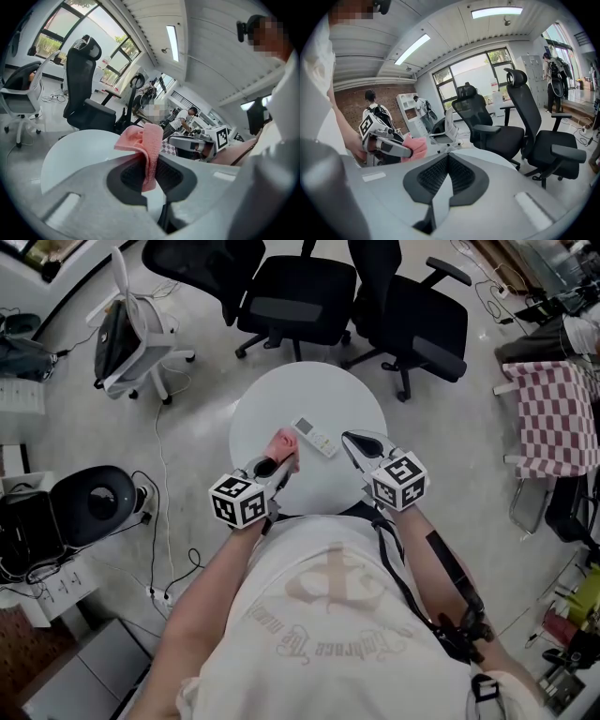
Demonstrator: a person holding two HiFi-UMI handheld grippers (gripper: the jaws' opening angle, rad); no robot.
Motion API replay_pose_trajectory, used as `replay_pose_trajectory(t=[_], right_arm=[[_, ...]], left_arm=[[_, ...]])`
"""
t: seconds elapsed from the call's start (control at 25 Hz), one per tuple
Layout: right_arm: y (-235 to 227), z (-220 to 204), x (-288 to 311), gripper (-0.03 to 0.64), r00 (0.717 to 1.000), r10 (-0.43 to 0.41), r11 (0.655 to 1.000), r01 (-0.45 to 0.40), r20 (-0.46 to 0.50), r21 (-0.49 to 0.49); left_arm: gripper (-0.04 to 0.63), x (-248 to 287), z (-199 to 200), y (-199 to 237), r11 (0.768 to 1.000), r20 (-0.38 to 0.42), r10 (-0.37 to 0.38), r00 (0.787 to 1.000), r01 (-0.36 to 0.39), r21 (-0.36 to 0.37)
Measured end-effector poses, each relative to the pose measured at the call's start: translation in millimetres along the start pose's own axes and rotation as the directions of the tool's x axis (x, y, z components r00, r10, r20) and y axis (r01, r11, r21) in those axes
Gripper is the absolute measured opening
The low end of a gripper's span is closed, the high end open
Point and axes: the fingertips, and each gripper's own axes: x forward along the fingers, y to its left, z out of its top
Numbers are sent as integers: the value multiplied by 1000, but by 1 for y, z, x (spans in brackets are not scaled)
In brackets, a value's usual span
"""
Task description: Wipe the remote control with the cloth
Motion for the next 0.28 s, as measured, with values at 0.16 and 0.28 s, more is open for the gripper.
replay_pose_trajectory(t=[0.16, 0.28], right_arm=[[1, -2, -2, 6, 1000, 5, 1000, -5, 3, -6], [1, -5, -5, 6, 1000, 10, 1000, -10, 2, -9]], left_arm=[[32, 1, -4, -2, 1000, -8, -2, 1000, 3, 4], [32, 3, -7, -5, 1000, -10, -2, 1000, 2, 8]])
